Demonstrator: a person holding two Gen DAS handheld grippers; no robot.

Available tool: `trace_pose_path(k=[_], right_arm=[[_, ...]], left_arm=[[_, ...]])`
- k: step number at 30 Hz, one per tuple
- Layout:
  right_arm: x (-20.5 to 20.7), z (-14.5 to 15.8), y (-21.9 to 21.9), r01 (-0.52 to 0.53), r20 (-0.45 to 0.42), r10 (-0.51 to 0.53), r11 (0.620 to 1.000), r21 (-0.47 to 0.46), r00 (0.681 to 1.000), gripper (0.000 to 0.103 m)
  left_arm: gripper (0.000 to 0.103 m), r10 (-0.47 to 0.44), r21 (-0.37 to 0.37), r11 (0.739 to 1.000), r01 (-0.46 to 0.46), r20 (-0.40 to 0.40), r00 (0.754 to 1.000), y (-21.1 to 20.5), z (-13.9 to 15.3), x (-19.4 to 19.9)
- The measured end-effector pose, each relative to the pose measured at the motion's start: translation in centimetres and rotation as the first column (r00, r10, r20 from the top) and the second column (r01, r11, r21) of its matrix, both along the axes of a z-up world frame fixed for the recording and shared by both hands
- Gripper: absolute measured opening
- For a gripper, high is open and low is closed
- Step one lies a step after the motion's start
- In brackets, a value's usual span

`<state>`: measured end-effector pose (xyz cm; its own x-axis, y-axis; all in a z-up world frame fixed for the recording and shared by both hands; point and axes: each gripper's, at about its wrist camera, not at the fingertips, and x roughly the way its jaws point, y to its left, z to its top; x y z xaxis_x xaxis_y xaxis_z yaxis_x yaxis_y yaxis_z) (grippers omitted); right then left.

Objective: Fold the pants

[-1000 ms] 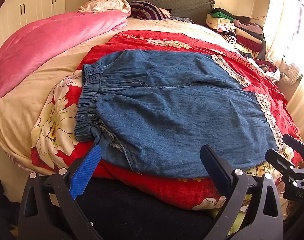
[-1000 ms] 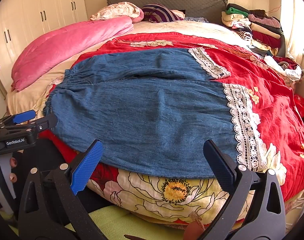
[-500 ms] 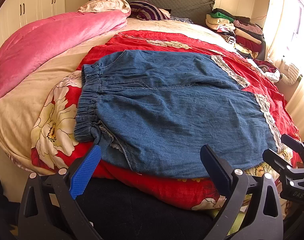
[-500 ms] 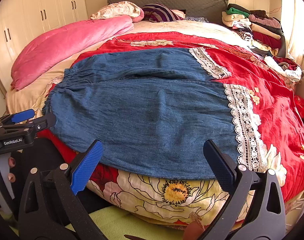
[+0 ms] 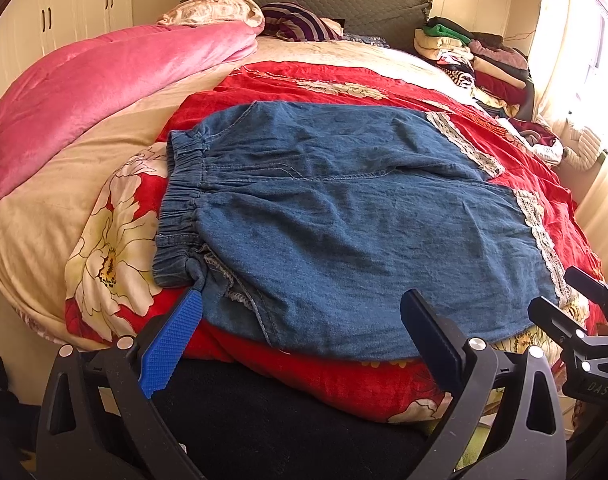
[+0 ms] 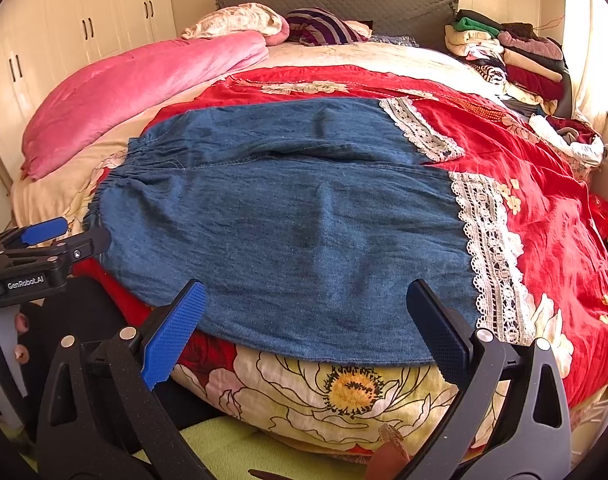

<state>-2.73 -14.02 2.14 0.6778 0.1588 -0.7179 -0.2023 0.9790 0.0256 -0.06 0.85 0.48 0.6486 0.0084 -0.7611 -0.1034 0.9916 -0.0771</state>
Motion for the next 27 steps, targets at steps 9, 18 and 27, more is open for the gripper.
trace_pose_path(k=[9,18,27], right_arm=[[1.2,0.1,0.6,-0.023,0.005,0.023,1.000,0.005,1.000,0.095],[4.3,0.9,1.9,-0.070,0.017,0.069,0.998,0.012,0.997,0.095],[8.6,1.4,4.8,-0.144,0.004,0.144,0.990,0.002,0.990,0.095]], left_arm=[[0.099,0.016,0.007,1.000,-0.016,-0.004,1.000,0.5,-0.3,0.8],[0.099,0.050,0.011,0.999,-0.050,-0.018,0.999,2.1,-0.5,2.5],[0.099,0.122,-0.004,0.993,-0.122,-0.033,0.992,5.7,-0.6,5.0]])
